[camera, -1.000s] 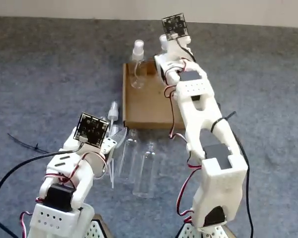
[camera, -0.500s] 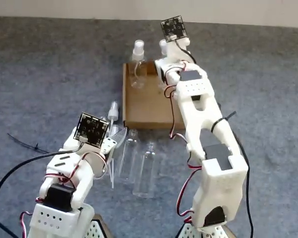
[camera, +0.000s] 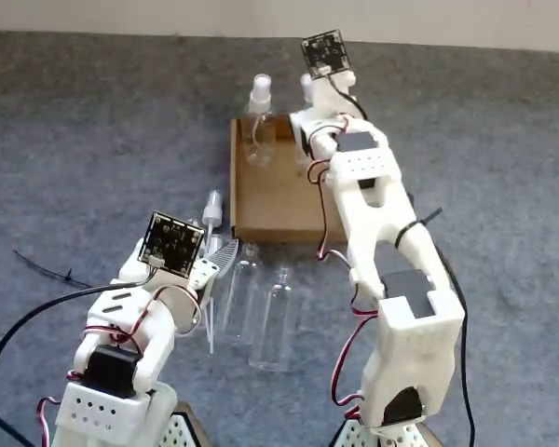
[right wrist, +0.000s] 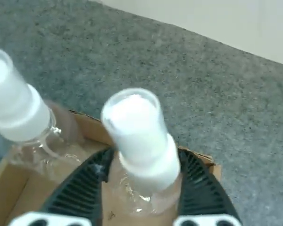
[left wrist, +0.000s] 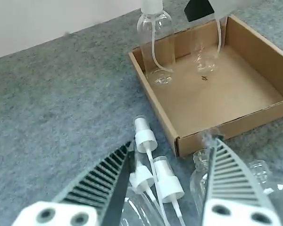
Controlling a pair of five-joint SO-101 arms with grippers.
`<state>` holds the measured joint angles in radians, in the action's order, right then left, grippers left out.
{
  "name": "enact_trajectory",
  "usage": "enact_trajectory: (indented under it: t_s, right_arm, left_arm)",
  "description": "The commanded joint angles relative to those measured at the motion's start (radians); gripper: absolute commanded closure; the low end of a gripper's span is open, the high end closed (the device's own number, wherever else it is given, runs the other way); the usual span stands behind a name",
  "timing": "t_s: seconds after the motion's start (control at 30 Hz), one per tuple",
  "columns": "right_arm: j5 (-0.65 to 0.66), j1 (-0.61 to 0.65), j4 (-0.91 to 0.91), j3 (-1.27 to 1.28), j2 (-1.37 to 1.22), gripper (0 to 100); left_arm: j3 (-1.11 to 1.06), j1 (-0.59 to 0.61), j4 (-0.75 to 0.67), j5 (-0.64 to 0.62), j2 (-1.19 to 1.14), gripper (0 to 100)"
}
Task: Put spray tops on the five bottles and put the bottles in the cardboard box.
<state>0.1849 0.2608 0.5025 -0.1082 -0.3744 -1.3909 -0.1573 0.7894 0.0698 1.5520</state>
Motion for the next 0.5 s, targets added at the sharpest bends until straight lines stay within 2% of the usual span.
enact_trajectory:
  t_s: [0.0, 0.33, 0.47]
  right_arm:
    - [0.011, -0.013, 0.008, -0.067, 0.012, 82.1]
    - [0.008, -0.008, 0.010, -0.079, 0.015, 79.9]
    - [0.006, -0.007, 0.082, -0.134, 0.013, 79.9]
  left_arm:
    - [0.005, 0.012, -0.025, 0.008, 0.012, 77]
    - [0.005, 0.012, -0.025, 0.008, 0.012, 77]
    - [0.005, 0.012, -0.025, 0.008, 0.012, 77]
